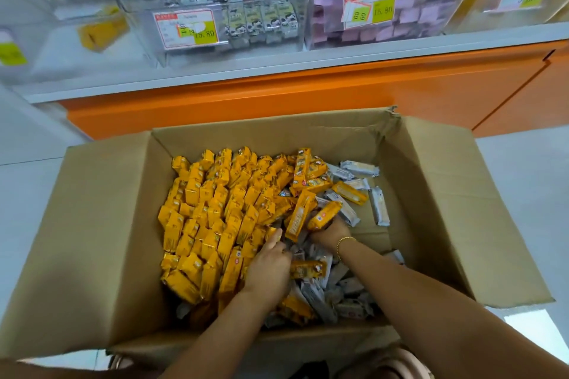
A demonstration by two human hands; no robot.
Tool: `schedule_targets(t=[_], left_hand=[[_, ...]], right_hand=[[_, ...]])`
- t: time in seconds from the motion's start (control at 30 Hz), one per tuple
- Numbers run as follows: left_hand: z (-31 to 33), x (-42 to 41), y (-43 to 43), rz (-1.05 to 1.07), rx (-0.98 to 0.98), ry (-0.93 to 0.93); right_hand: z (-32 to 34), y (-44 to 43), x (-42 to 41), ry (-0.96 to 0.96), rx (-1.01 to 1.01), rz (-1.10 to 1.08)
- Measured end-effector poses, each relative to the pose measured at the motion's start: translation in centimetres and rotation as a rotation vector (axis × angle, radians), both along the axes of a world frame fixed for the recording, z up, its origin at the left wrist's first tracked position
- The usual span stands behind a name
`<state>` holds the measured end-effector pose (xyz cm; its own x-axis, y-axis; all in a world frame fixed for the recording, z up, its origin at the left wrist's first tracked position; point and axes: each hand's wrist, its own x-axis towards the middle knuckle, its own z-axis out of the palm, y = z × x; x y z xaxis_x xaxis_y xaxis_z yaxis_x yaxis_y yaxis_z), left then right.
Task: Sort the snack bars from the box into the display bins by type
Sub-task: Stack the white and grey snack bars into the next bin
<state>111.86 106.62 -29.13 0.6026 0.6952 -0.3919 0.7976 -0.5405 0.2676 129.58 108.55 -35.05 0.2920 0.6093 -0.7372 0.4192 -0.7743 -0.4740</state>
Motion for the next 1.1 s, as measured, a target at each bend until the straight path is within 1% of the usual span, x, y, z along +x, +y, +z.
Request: schedule_targets(t=[0.03,0.1,0.2,0.27,0.3,0.33,0.4,0.43,0.47,0.53,0.57,0.6,0.67,0.73,0.8,0.9,1.0,1.1], left_hand=[[0.1,-0.1,-0.1,0.019,-0.024,-0.047],[1.0,0.0,-0.2,0.091,-0.092,-0.162],[3.2,0.7,0.4,0.367,-0.236,-0.337],[4.3,1.5,1.3,0.573,-0.4,-0.452],[5.0,1.9,1.8,0.677,-0.526,-0.499],[5.6,2.1,2.2,0.789,-0.713,-0.552],[6.8,2.4,2.8,0.979,-1.179,-0.699],[7.7,2.3,3.1,1.016,-1.355,-0.768],[8.5,2.0,3.4,1.024,-1.471,-0.843],[10.7,1.2,4.0,0.983,-1.583,-0.994],[11.9,0.7,4.3,0.959,-1.597,-1.052],[13.1,0.2,4.7,0.953,-1.566,-1.098],[15.5,-0.8,5.6,0.938,-1.388,-1.13],[17.5,-1.8,6.5,0.879,-1.19,-1.107],[19.4,-2.7,7.0,0.83,-1.07,-1.106],[22.0,-3.6,7.3,0.78,-1.046,-1.105],[24.0,-4.0,7.0,0.676,-1.047,-1.051],[25.7,-4.3,7.4,0.613,-1.014,-1.033]], right_hand=[[0.6,0.1,0.5,0.017,-0.038,-0.001],[1.7,0.2,2.0,0.108,-0.089,-0.096],[4.8,0.4,3.8,0.28,-0.134,-0.216],[7.6,1.1,4.7,0.434,-0.092,-0.241],[9.3,1.5,4.8,0.522,-0.042,-0.229],[10.8,1.8,5.1,0.63,0.026,-0.224],[13.5,2.3,5.0,0.848,0.201,-0.174],[14.7,2.4,4.9,0.931,0.286,-0.121],[15.9,2.5,4.7,1.002,0.358,-0.075],[18.2,2.7,4.5,1.084,0.469,-0.006],[19.1,2.9,4.5,1.12,0.517,0.021],[20.1,3.0,4.5,1.148,0.557,0.049],[21.9,3.2,4.8,1.165,0.618,0.112],[23.3,3.3,5.1,1.152,0.619,0.176],[24.6,3.3,5.0,1.107,0.632,0.262],[26.1,3.6,4.2,1.06,0.656,0.369],[27.4,4.2,2.9,1.058,0.657,0.428],[28.2,5.0,1.4,1.065,0.686,0.404]])
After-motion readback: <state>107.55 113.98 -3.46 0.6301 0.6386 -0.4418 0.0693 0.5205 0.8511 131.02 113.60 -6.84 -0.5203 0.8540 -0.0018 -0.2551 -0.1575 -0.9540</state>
